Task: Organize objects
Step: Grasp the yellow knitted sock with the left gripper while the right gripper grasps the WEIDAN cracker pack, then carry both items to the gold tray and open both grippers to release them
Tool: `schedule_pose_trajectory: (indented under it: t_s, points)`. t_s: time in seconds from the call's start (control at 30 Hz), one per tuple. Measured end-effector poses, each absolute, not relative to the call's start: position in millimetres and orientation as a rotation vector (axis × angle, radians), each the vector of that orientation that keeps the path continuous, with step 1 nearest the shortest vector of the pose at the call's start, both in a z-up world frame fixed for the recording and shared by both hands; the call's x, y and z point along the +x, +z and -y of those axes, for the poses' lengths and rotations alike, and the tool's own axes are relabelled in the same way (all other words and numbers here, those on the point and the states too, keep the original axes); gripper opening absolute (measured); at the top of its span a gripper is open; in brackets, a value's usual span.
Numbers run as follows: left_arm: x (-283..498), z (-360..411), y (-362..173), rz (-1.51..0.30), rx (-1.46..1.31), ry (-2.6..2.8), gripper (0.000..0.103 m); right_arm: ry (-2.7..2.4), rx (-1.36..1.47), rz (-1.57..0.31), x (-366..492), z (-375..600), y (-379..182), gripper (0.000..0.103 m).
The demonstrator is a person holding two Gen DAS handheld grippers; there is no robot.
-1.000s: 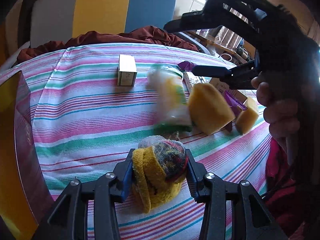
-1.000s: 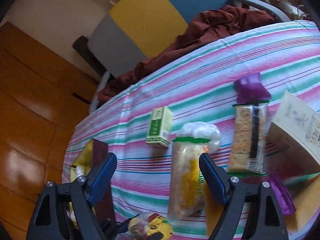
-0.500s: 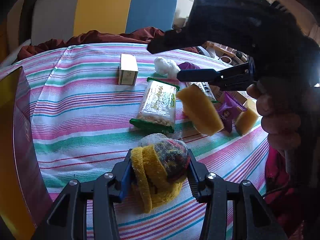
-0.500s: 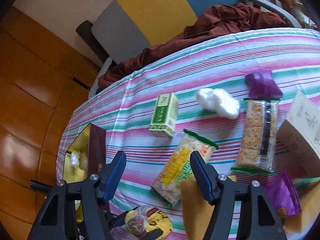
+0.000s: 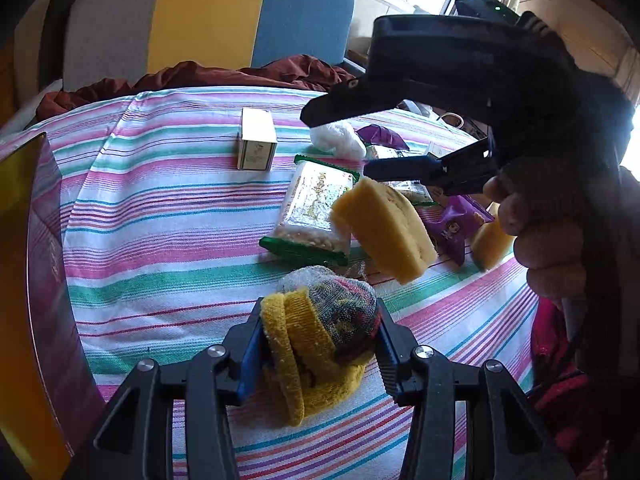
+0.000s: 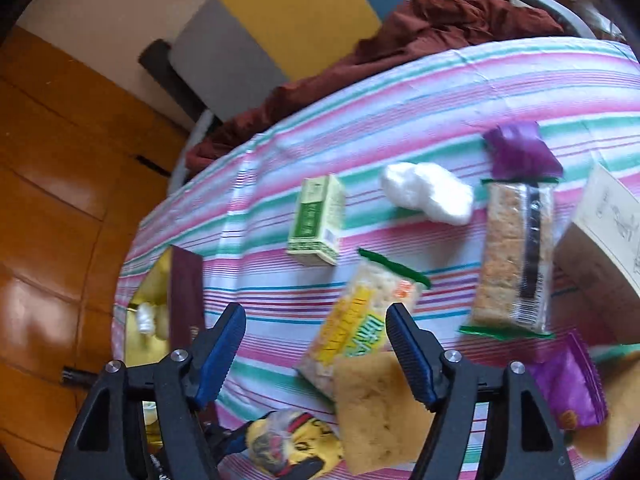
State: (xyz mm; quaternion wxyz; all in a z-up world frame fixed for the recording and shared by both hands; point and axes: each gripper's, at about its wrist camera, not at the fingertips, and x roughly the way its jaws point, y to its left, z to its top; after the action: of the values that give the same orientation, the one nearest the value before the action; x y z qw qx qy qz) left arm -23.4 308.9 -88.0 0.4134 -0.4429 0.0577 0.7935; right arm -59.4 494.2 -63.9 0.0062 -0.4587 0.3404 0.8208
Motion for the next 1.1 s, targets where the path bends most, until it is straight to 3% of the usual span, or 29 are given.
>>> schedule_pose_trajectory:
  t_s: [0.1,0.3,0.4,0.47,0.53,0.57,0.63,1.1]
  points:
    - [-23.3,-308.3,-88.1,-0.144,-1.113,1.994,0.050,2.525,-1.474,-1.002,-65.5,-492.4,-71.3,0.084]
    - [-23.3,-307.9,-88.1,-0.141,-1.112,1.991,0.050,2.485,-1.552,-0.887,-78.4,-487.1,-82.3,0.084]
    - [-26.2,-307.7,-89.6,-0.134,-1.116,1.990,0.051,2.485,-1.628,-0.726,-87.7,-471.7,-89.4,0.083]
    - [-26.7,-307.2,-90.1,-0.130,-1.117,1.990,0.051,2.479,-1.660,-0.564,-93.5,-459.3,-93.6,0.081]
    - [-26.4,-307.4,-90.0,-0.135,-1.113,1.992,0.051,2.476,-1.656,-0.401,-93.7,-451.2,-93.2,0.063]
    - [-25.9,-307.7,-89.4,-0.138,-1.111,1.994,0.051,2.476,-1.652,-0.379,-92.5,-451.6,-92.6,0.059]
    - [-25.3,-307.1,-87.9,-0.136,-1.116,1.997,0.050,2.468,-1.639,-0.425,-89.5,-462.1,-90.8,0.045]
    - [0.3,-282.5,-59.9,-0.186,-1.093,2.015,0.046,2.482,-1.629,-0.442,-83.4,-478.2,-94.7,0.046]
